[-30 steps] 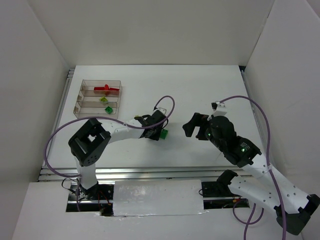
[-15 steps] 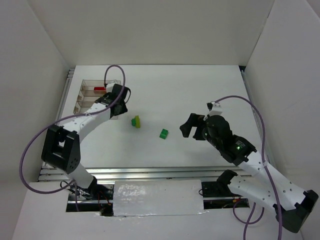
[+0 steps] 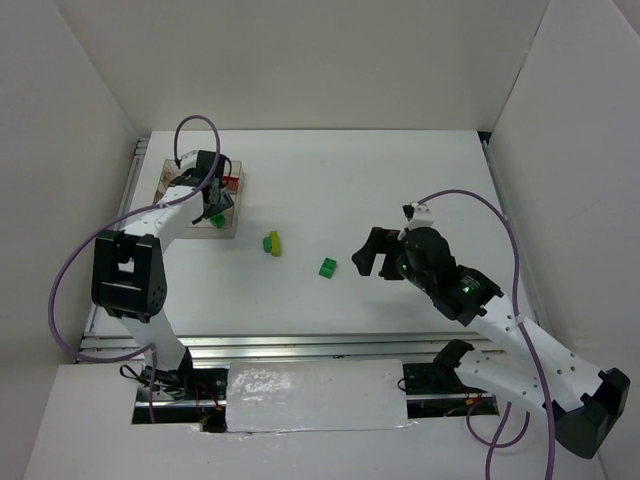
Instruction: Sort the legos into containers by color
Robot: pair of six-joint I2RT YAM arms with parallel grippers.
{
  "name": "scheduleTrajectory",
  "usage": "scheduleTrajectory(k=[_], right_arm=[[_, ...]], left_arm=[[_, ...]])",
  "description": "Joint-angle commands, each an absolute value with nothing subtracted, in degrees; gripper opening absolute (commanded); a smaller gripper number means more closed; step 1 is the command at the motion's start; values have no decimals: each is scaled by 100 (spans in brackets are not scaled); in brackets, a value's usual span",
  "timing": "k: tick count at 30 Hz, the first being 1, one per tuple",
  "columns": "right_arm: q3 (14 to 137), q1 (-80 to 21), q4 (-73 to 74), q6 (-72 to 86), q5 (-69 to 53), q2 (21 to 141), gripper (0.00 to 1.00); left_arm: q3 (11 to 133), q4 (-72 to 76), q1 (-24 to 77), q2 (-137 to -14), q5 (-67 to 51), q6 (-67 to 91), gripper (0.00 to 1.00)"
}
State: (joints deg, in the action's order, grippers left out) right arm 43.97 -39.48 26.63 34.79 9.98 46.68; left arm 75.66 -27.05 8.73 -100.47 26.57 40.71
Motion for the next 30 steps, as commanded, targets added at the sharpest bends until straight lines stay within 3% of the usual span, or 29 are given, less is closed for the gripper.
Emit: scheduleTrajectory(k=[1,4,11,15,21,30], right_arm=[[4394,-3937,2382,3375,923,4711,99],[4421,-3937,2408,3375,923,4702,99],[4447,-3938,2531,3454,1186,4474,99],[4561,-3938,2698,3542,1502,4246,99],[4843,-3937,3146,3665,1899,3578,99],[4808,-3938,3340,3612,1758,3472,99]], left_arm=[[7682,-2619,888,-10090,2558,4131,78],[7664,-2680,888,-10055,2558,4183,100],[7375,-2411,1378,-9318,2269,3825,100],[7075,-1802,2871,-9000,1908,3314,99],[7092,-1257,4375,-9728,1134,3050,100],[7796,-1775,4878,-11003,1511,3181,99]])
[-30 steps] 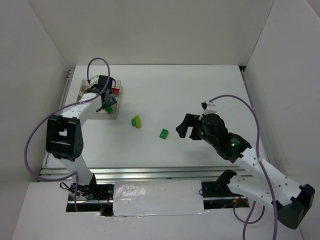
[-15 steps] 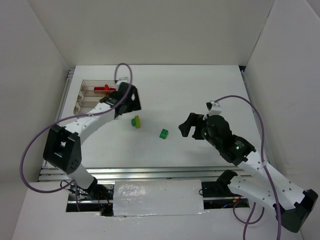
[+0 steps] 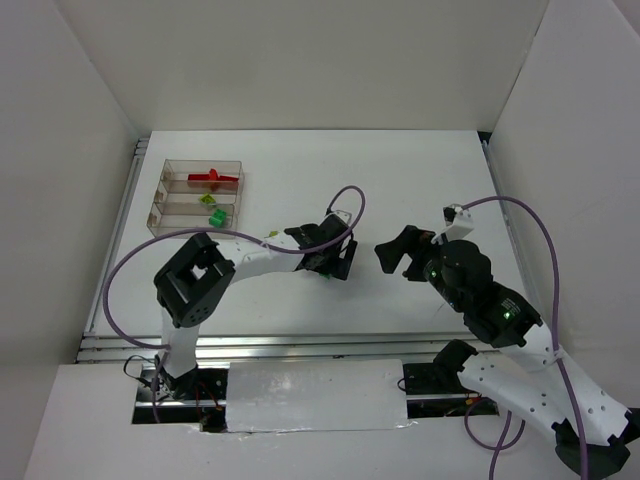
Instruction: Sort the legos into containers by color
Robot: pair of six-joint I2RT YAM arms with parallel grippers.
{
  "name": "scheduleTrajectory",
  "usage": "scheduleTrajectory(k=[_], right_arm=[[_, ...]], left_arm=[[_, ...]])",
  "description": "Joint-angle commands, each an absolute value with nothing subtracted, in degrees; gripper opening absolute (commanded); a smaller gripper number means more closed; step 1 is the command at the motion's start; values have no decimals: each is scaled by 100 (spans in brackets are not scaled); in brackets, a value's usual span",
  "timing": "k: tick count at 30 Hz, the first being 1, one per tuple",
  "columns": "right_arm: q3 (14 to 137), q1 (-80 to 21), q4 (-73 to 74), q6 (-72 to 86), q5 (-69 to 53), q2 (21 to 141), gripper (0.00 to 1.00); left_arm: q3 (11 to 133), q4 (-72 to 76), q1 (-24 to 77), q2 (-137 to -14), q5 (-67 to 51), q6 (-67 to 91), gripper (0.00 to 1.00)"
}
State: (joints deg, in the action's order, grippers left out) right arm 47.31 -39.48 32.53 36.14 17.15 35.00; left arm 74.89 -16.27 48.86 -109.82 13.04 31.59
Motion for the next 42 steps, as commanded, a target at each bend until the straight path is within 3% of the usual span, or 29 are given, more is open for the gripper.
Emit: scheduleTrajectory(k=[1,5,8,9,10,12,16,23,30,34,36,37,41,42], right_arm=[[4799,-3938,3331,3612,1749,3472,99],[4816,-3937,3296,3568,1740,3489,99],[4790,-3937,3208,3568,1723,3551,99],[4773,-3937,3199,3568,1705,3559,99],[4755,-3938,3173,3568,1696,3568,99],[4737,-3938,3147,3568,1679,3595,99],[4676,-3938,3094,3568,1670,3604,99],[4474,-3938,2875,3533,1486,3744,99],[4395,-3937,2628,3472,1108,3999,99],[4359,-3938,2566,3445,1028,4078,99],[4351,-3929,2540,3437,1002,4113,99],[4359,-3929,2523,3419,985,4139,99],[4359,-3938,2470,3375,905,4236,99],[4359,-3938,2461,3375,888,4271,99]], left_arm=[[7805,-1854,4878,-11100,1599,3190,98],[7796,-1872,4878,-11320,1503,3155,92],[7778,-1846,4904,-11487,1406,3138,65],[7770,-1863,4904,-11479,1450,3164,31],[7770,-1907,4913,-11444,1546,3208,15],[7682,-2161,4904,-11103,1984,3330,0],[7577,-2723,4353,-10171,3057,3910,0],[7101,-3085,1523,-9132,3297,4860,0],[7672,-2997,256,-9773,2690,4685,19],[7831,-2953,18,-10045,2602,4649,34],[7718,-2874,18,-10046,2549,4649,51],[7691,-2804,18,-10046,2523,4667,67],[7638,-2734,18,-9985,2365,4614,91],[7577,-2690,18,-9923,2321,4606,92]])
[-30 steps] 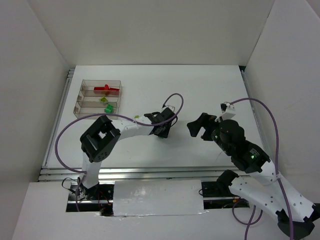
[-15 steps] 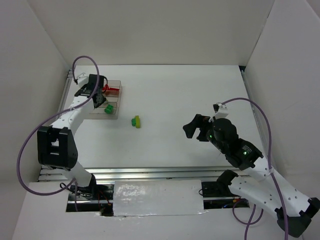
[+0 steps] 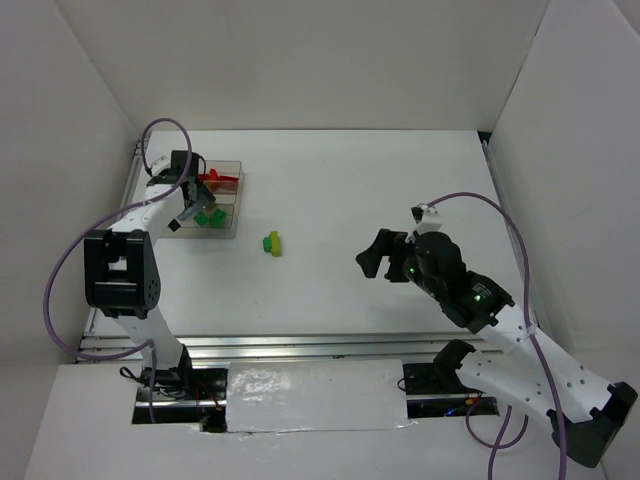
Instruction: Sort the legos into containers by color
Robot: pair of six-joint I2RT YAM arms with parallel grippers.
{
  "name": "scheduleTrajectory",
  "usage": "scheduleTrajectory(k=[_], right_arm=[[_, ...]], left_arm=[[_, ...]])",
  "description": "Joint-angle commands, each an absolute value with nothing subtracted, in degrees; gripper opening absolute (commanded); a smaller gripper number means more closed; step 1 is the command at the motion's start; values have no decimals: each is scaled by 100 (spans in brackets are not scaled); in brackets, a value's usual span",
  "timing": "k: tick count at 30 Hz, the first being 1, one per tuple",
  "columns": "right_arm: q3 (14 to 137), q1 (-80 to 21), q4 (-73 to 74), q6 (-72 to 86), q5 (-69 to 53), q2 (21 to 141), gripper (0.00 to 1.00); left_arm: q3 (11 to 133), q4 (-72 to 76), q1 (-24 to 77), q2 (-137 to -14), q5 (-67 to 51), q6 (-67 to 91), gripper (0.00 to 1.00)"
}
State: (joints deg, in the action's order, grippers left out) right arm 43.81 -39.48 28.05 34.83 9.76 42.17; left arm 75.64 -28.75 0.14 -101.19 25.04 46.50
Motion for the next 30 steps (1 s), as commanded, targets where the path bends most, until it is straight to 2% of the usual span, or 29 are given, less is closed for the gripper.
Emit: scheduleTrajectory(k=[1,6,10,12,18,21,25,30], right_arm=[[4333,-3938,2426,3375,879,4298,99],[4272,-3937,2303,3393,809,4473,99],[4192,-3937,2127,3428,695,4552,99],[4201,-3938,2092,3436,712,4649,99],[4236,-3938,1951,3489,475,4808,99],[4201,-3937,1977,3516,475,4816,99],[4140,-3937,2030,3516,492,4790,99],[4122,-3938,2092,3489,510,4737,99]], left_arm=[[7515,-2602,70,-9731,2277,4501,99],[7489,-2733,729,-9326,2742,4517,99],[6840,-2366,913,-8685,2155,4369,100],[6478,-2102,1438,-8535,1952,4141,99],[6381,-1978,2599,-9288,1240,3744,97],[6425,-1960,3048,-9553,1476,3831,98],[6451,-1872,3173,-9834,1485,3999,97],[6592,-2153,3182,-10274,2082,4315,94]])
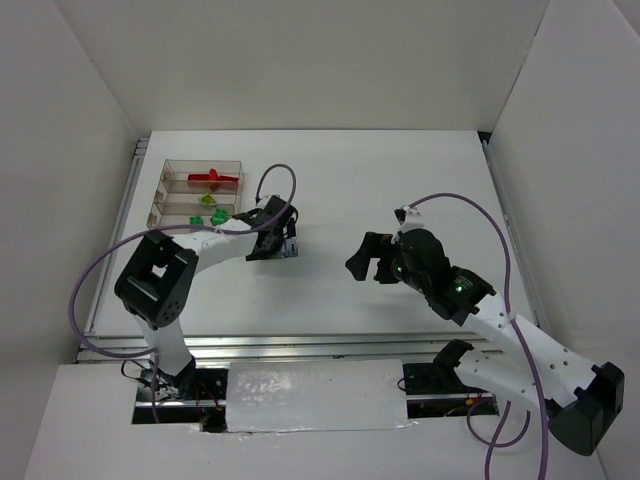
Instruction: Sort the legos into containers by color
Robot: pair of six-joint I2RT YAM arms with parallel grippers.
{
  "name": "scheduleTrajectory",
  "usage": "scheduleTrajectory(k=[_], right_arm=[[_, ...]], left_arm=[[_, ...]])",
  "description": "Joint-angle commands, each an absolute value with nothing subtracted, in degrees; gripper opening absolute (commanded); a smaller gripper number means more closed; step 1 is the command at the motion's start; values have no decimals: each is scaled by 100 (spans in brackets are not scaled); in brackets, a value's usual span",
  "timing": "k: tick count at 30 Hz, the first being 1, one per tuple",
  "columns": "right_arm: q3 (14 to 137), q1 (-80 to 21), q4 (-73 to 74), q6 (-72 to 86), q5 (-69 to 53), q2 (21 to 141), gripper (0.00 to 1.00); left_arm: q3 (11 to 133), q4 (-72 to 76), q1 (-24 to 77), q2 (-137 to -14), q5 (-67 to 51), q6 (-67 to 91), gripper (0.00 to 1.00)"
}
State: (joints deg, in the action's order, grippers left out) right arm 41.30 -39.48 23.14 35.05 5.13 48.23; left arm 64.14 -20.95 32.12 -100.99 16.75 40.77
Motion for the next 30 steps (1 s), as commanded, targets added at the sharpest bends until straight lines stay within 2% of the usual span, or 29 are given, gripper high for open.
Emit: scheduleTrajectory(k=[1,5,8,9,10,11,12,16,17,18,21,30], right_arm=[[4122,-3938,2100,3481,518,4737,99],[4140,-3937,2083,3445,510,4816,99],[4087,-3938,1961,3454,466,4895,99],[4070,-3938,1934,3463,457,4913,99],[4052,-3938,1916,3463,405,4965,99],[4052,-3938,1890,3463,404,4983,99],[4043,-3938,1881,3472,396,5001,99],[4043,-3937,1872,3463,395,5001,99],[4034,-3938,1881,3472,396,4949,99],[3991,-3938,1820,3506,404,4905,99],[3815,-3789,1583,3586,334,4711,100],[3841,-3367,1345,3735,-105,4852,100]], left_arm=[[6609,-2179,3190,-10301,2153,4333,94],[6653,-2241,3190,-10362,2311,4386,93],[6662,-2119,3190,-10406,2399,4316,87],[6645,-2031,3190,-10424,2382,4246,75],[6662,-1978,3190,-10433,2382,4202,68],[6697,-1960,3190,-10494,2408,4149,50],[6715,-1847,3190,-10529,2373,4096,45],[6978,-1872,3182,-10819,2417,3929,42],[7013,-1855,3190,-10880,2373,3842,25],[6979,-1785,3190,-10811,2330,3797,1],[6584,-1249,3225,-10435,2074,3577,0],[6005,-1038,3453,-9775,1986,3279,0]])
